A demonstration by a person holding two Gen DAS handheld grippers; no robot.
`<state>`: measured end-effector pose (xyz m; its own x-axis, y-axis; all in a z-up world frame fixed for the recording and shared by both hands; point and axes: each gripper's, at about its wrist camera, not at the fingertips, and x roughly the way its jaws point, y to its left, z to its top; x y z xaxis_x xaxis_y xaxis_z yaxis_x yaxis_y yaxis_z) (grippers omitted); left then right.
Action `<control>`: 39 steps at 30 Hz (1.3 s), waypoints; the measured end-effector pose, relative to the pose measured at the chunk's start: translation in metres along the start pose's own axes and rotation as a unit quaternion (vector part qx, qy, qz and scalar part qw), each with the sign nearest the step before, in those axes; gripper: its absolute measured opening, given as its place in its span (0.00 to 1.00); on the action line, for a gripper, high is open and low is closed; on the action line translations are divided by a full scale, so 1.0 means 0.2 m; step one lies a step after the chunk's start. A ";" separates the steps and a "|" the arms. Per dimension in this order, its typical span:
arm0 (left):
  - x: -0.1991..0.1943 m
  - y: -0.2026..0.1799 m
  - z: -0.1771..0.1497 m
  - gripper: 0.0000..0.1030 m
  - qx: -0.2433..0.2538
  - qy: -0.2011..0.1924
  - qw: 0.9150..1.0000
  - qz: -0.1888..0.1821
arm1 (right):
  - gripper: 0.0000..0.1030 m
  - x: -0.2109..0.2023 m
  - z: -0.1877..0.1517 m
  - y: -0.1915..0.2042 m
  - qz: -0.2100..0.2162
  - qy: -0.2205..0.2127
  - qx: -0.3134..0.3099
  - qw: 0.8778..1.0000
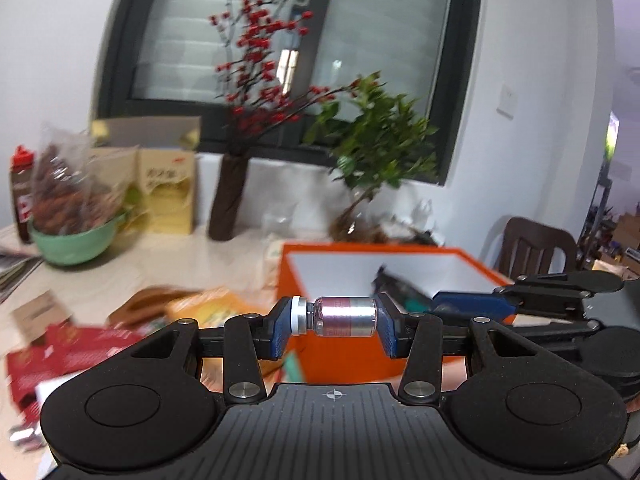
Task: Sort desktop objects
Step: 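Lift both held vials and carry them over the orange box, then open both tools to drop the vials into the orange box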
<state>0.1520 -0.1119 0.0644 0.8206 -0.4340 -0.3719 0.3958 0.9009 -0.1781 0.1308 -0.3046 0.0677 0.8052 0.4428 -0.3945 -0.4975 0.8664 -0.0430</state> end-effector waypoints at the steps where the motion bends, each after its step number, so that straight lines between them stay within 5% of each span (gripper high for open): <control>1: 0.04 -0.03 0.03 0.43 0.002 0.000 1.000 -0.004 | 0.23 -0.01 0.02 -0.06 -0.011 -0.003 0.006 1.000; 8: 0.42 -0.19 0.12 0.43 -0.008 0.029 0.999 -0.033 | 0.23 0.04 0.09 -0.41 -0.074 0.011 0.053 0.996; 15: 0.83 -0.24 0.08 0.43 -0.015 0.087 0.996 -0.024 | 0.23 0.26 -0.01 -0.64 -0.101 0.056 0.092 0.989; 24: 1.00 -0.27 0.06 0.44 -0.002 0.111 0.994 -0.020 | 0.23 0.41 -0.12 -0.74 -0.106 0.091 0.106 0.985; 26: 1.02 -0.28 0.05 0.47 0.003 0.118 0.993 -0.018 | 0.23 0.41 -0.13 -0.75 -0.109 0.093 0.105 0.984; 28: 1.04 -0.29 0.04 0.64 0.004 0.119 0.993 -0.013 | 0.24 0.42 -0.13 -0.75 -0.117 0.094 0.103 0.983; 30: 1.02 -0.29 0.04 0.70 0.001 0.107 0.994 -0.008 | 0.34 0.40 -0.13 -0.76 -0.131 0.089 0.108 0.981; 33: 0.97 -0.26 0.06 0.97 -0.021 0.087 0.996 -0.001 | 0.79 0.36 -0.13 -0.80 -0.165 0.069 0.114 0.977; 39: 0.88 -0.26 0.07 1.00 -0.041 0.061 0.997 -0.018 | 0.90 0.25 -0.10 -0.81 -0.170 0.044 0.118 0.977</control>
<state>0.2817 -0.2354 0.0208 0.7485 -0.4668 -0.4709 0.3849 0.8842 -0.2647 0.2446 -0.4267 0.0356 0.8751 0.1070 -0.4719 -0.1086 0.9938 0.0240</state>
